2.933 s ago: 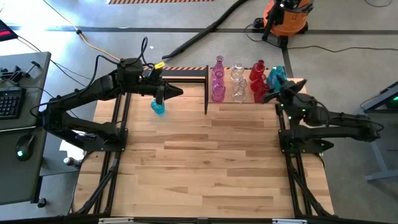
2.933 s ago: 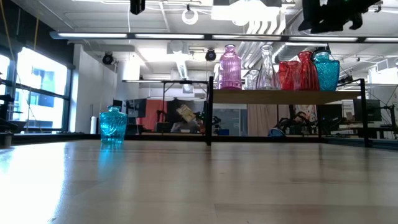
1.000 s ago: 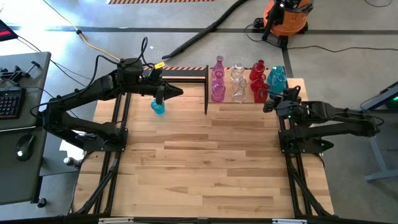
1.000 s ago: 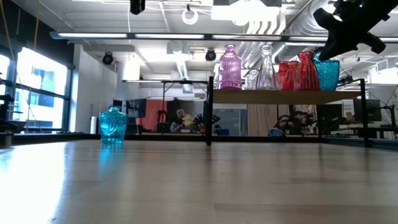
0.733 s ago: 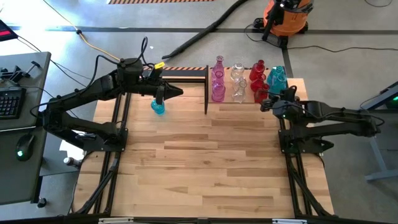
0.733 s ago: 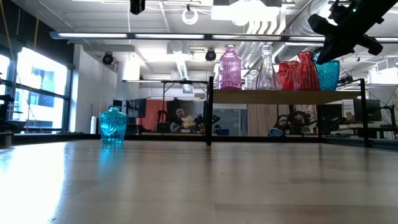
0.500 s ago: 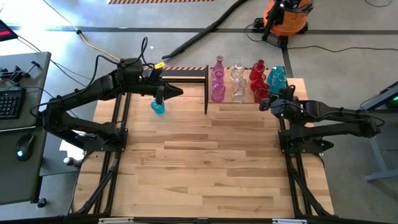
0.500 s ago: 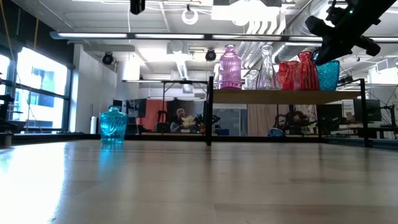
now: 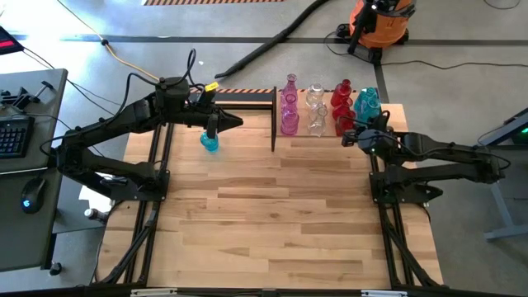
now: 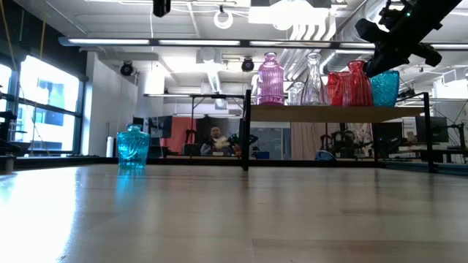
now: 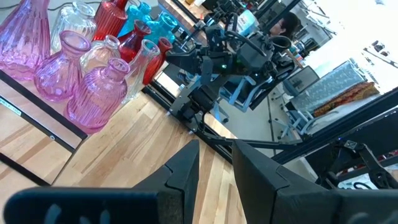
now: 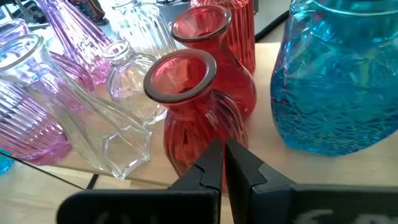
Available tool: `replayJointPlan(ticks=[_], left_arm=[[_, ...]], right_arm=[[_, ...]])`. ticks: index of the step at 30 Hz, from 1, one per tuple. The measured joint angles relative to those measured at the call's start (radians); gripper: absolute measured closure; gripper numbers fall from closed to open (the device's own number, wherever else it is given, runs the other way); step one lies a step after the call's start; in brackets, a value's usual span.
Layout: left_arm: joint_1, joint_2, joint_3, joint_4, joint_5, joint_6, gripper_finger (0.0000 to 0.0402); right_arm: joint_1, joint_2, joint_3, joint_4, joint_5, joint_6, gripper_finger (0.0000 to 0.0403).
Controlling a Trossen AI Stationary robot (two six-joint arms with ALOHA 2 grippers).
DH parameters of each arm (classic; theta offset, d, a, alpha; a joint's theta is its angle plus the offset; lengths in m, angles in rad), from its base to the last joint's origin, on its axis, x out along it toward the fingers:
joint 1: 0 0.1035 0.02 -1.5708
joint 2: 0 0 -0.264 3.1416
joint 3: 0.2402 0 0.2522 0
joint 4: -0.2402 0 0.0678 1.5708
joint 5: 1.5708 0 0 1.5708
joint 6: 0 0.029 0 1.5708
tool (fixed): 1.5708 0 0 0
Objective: Sort vases onto shelf
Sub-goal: Put the red vase on the shelf aligned with the other red vase, then put the blue vase on the shelf aligned with the other blue vase
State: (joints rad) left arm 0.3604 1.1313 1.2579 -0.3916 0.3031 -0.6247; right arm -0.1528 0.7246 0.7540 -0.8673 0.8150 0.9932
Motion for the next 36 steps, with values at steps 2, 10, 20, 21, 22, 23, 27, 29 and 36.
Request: replayJointPlan(ticks=[2, 10, 20, 21, 22, 23, 27, 29, 36], left_arm=[[0.000, 0.000, 0.000, 0.000, 0.000, 0.000, 0.0314], [0.000, 0.000, 0.000, 0.000, 0.000, 0.000, 0.0314], [0.000, 0.000, 0.000, 0.000, 0.000, 0.000, 0.0314], [0.000, 0.000, 0.000, 0.000, 0.000, 0.000, 0.0314], [0.000, 0.000, 0.000, 0.000, 0.000, 0.000, 0.0314], [0.000, 0.000, 0.000, 0.000, 0.000, 0.000, 0.0314], [0.000, 0.000, 0.000, 0.000, 0.000, 0.000, 0.0314], [0.000, 0.000, 0.000, 0.000, 0.000, 0.000, 0.0314], [0.000, 0.000, 0.000, 0.000, 0.000, 0.000, 0.0314]], right_arm=[[0.000, 0.003, 0.000, 0.006, 0.000, -0.005, 0.0403], [0.000, -0.004, 0.000, 0.003, -0.004, -0.007, 0.0403], [0.003, -0.148, 0.000, 0.037, -0.083, -0.175, 0.0403], [0.007, -0.174, 0.000, 0.044, -0.092, -0.207, 0.0403], [0.012, -0.202, 0.000, 0.055, -0.096, -0.235, 0.0403], [0.018, -0.228, 0.000, 0.072, -0.098, -0.263, 0.0403], [0.054, -0.340, 0.000, 0.126, -0.101, -0.382, 0.0403], [0.073, -0.389, 0.000, 0.134, -0.111, -0.426, 0.0403], [0.118, -0.525, -0.061, 0.223, -0.198, -0.577, 0.0403]])
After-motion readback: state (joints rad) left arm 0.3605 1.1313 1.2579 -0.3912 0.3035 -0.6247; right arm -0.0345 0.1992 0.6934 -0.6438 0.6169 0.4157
